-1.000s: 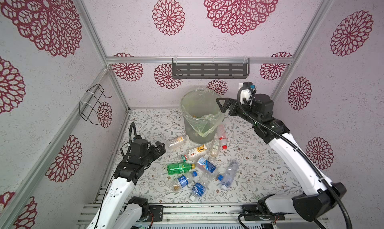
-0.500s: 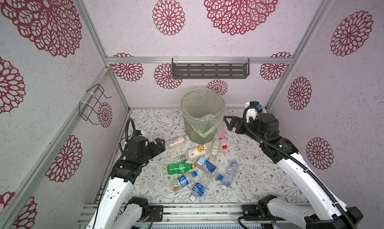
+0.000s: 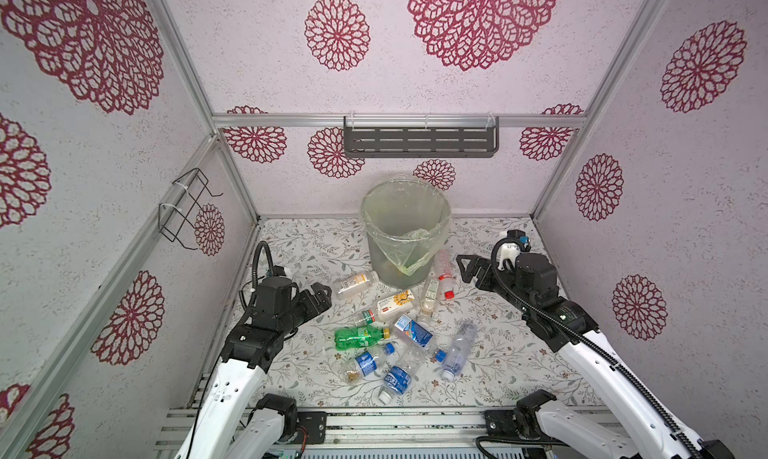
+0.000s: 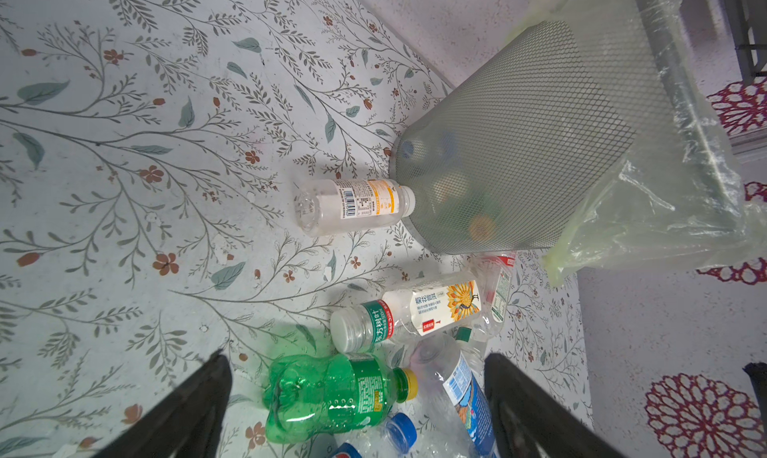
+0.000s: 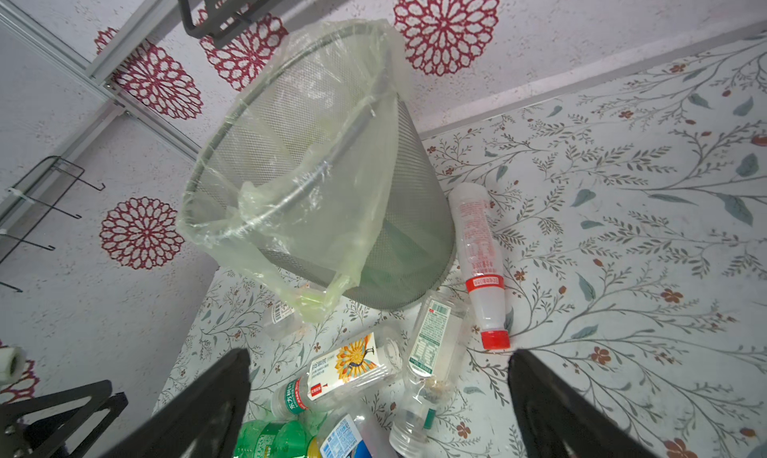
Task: Throw the plastic bottles in the bin
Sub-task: 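Withdraw the empty right gripper from the bin toward the pile, then move the left gripper over the clear blue-labelled bottle nearest the robot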
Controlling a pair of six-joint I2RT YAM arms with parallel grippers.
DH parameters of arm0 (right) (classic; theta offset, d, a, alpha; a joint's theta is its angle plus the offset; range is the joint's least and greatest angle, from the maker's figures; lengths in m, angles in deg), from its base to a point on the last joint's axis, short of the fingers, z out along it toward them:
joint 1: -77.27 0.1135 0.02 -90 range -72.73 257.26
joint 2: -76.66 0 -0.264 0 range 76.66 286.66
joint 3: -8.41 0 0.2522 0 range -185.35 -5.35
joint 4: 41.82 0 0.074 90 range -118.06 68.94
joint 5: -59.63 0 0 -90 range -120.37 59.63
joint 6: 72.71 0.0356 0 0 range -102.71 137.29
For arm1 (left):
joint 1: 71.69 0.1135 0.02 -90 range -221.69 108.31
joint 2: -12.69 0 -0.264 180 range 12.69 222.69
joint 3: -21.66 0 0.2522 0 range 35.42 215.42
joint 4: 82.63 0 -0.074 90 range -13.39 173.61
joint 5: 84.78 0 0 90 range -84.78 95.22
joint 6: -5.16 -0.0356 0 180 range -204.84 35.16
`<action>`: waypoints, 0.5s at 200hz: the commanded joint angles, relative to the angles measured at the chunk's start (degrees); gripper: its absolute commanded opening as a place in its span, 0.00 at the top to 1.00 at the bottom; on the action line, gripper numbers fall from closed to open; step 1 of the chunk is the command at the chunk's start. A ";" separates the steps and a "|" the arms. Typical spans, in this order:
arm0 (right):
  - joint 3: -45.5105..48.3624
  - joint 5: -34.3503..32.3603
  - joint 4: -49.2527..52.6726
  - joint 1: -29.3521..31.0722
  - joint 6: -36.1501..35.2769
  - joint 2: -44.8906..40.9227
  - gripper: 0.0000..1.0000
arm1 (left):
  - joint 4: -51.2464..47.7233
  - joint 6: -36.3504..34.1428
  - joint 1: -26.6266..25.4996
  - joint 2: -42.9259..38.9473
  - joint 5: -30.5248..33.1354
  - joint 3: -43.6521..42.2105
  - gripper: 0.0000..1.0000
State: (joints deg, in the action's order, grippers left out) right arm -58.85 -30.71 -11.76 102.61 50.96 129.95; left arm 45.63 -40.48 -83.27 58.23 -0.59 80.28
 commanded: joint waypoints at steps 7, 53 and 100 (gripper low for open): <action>1.74 -3.55 0.36 0.15 1.65 -1.66 0.01 | 0.47 -0.79 0.41 -0.48 -1.53 -0.76 0.03; 5.60 -7.23 2.14 0.12 2.27 -3.97 0.01 | -0.35 -0.87 0.10 0.38 -4.09 -0.89 0.03; 8.07 -7.79 2.06 0.14 2.93 -4.99 0.01 | 0.01 0.02 -1.28 0.35 -5.17 -2.74 0.03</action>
State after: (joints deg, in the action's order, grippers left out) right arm -50.65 -36.63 -9.56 102.61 52.84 125.76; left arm 45.19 -40.57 -83.62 58.55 -4.48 78.62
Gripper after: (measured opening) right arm 0.990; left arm 0.973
